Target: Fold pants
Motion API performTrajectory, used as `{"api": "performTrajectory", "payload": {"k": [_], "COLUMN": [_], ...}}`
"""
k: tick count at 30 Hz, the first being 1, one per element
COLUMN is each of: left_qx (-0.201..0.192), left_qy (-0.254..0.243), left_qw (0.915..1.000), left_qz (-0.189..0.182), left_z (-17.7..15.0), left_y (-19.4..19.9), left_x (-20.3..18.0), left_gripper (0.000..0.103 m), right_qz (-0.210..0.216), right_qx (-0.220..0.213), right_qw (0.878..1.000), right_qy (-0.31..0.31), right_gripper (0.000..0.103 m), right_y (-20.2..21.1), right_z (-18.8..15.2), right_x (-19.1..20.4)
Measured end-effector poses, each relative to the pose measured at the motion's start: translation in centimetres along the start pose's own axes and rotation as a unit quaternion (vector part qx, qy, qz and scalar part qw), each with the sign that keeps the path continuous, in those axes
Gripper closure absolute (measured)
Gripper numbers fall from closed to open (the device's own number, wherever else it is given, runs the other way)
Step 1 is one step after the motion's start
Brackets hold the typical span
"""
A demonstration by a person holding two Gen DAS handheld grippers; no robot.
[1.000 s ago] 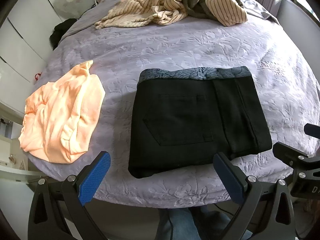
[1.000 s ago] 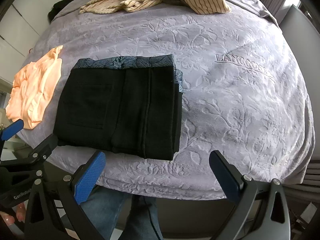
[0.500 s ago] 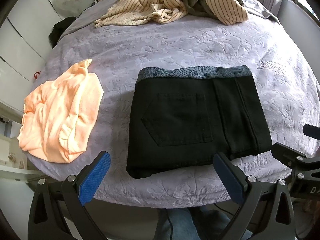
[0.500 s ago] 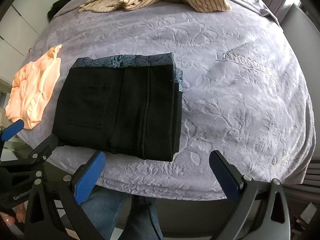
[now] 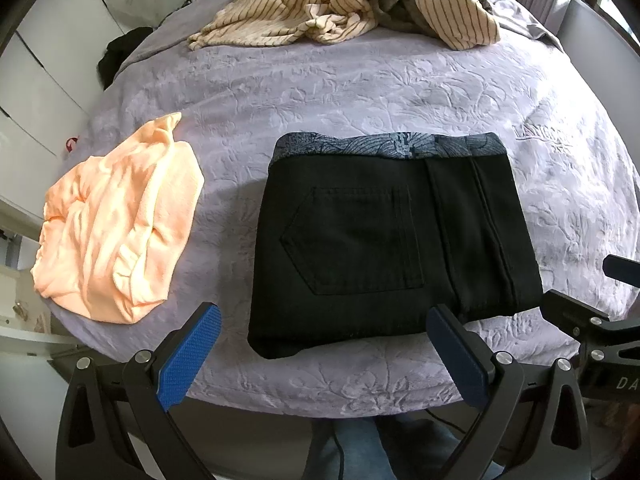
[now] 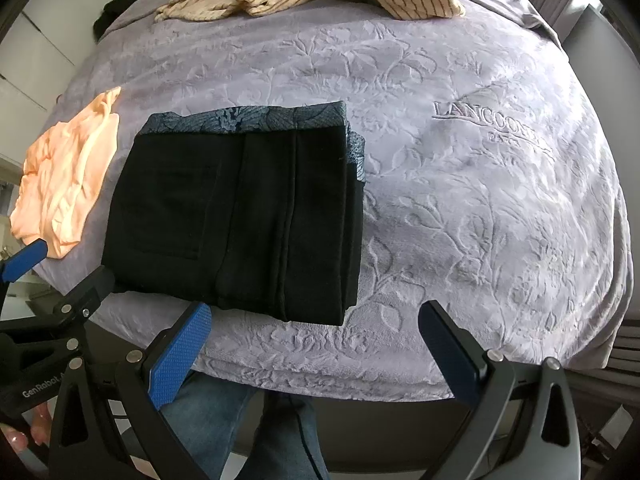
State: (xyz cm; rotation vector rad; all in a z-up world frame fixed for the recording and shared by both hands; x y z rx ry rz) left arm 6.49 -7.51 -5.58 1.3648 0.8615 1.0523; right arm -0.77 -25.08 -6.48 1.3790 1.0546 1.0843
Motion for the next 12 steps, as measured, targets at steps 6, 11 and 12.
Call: {"api": "performTrajectory", "payload": {"k": [6,11,12], "left_qx": [0.005,-0.004,-0.005], "left_qy": [0.005,0.010,0.009], "left_qw": [1.0000,0.9999,0.9998], "left_qz": [-0.004,-0.013,-0.014], "left_z": [0.16,0.29,0.32], "left_y": [-0.11,0.14,0.18], "left_x": [0.05,0.14,0.09], "left_gripper": [0.000,0.000,0.000], "right_qz": [0.001,0.001,0.001], "right_qx": [0.002,0.003,0.004], "right_qw": [1.000,1.000,1.000], "right_qy": [-0.001,-0.002,-0.002], "right_gripper": [0.000,0.000,0.000], "right_y": [-0.11,-0.35,-0.40], "right_z": [0.08,0.06,0.06], "right_x": [-0.13,-0.07,-0.06]}}
Point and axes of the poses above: each gripper's, at about its wrist camera, not at the fingertips, and y roughly against the way its jaws point, x to its left, z to its top, the point moved 6 cm from there along -y, roughly the way its jaws point, and after that the axes turned 13 degrees about x, right-handed, at the moved point
